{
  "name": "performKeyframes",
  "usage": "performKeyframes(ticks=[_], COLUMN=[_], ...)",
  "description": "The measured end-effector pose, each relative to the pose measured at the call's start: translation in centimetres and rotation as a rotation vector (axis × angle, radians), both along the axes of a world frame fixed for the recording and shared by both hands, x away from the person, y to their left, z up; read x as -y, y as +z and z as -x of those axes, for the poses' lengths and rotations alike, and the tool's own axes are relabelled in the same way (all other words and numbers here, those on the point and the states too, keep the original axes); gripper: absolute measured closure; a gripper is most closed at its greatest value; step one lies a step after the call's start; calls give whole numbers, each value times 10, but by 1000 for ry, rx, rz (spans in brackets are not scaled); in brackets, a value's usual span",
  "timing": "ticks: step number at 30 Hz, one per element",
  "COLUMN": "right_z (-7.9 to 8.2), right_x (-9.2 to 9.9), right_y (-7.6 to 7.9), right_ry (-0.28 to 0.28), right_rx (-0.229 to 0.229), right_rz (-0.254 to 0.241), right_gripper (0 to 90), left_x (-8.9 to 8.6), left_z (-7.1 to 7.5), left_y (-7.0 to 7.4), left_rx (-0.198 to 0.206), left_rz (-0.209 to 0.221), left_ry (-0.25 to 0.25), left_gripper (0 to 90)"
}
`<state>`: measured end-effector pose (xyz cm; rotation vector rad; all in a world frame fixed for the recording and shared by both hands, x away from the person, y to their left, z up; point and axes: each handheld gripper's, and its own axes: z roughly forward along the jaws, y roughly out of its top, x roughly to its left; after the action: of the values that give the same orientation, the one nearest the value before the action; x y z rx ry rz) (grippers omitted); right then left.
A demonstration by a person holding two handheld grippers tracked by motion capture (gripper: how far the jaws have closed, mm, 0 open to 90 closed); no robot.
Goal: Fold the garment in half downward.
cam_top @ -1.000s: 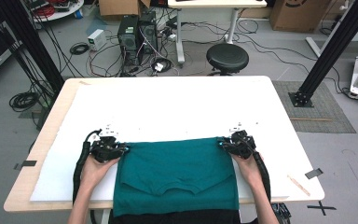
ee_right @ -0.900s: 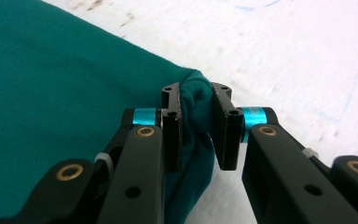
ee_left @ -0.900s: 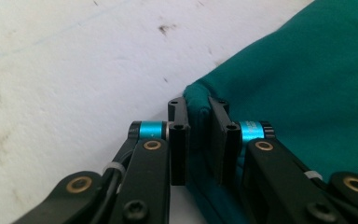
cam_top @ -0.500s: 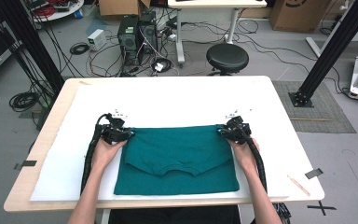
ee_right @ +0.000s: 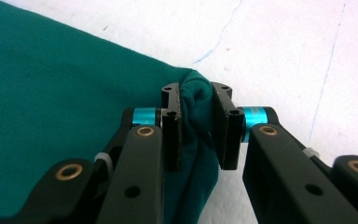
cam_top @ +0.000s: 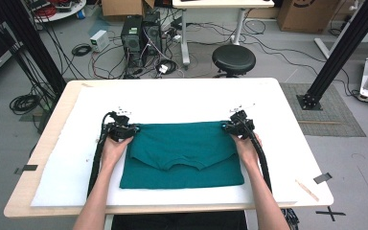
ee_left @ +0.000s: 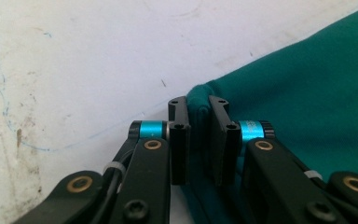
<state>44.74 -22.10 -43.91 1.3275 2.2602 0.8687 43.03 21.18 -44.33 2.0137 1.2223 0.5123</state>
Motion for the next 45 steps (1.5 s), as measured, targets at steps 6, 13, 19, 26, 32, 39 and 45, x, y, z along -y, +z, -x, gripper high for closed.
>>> performKeyframes(ticks=[6,13,19,26,32,39,45], right_z=[-7,-9,-7,23,58,96,106], right_x=[-3,1,10,19,19,27,41], right_y=[1,-1,1,7,18,12,0], right_ry=[-6,-15,-81,-38,43,91,51], right_rx=[3,-7,-19,6,67,115,103], right_rz=[13,-15,-48,-92,-89,-162,-217], right_gripper=[765,696,396,353,354,360,361], left_x=[3,3,-5,-12,-18,-14,-13], left_z=[-14,-17,-10,25,60,91,96], left_y=[5,6,9,21,25,16,3], left_rx=[-43,-54,-35,21,11,-6,-43], left_rz=[-42,-35,-28,25,41,67,54], left_ry=[-8,3,46,-19,-74,-151,-149], left_gripper=[793,773,512,479,479,485,502])
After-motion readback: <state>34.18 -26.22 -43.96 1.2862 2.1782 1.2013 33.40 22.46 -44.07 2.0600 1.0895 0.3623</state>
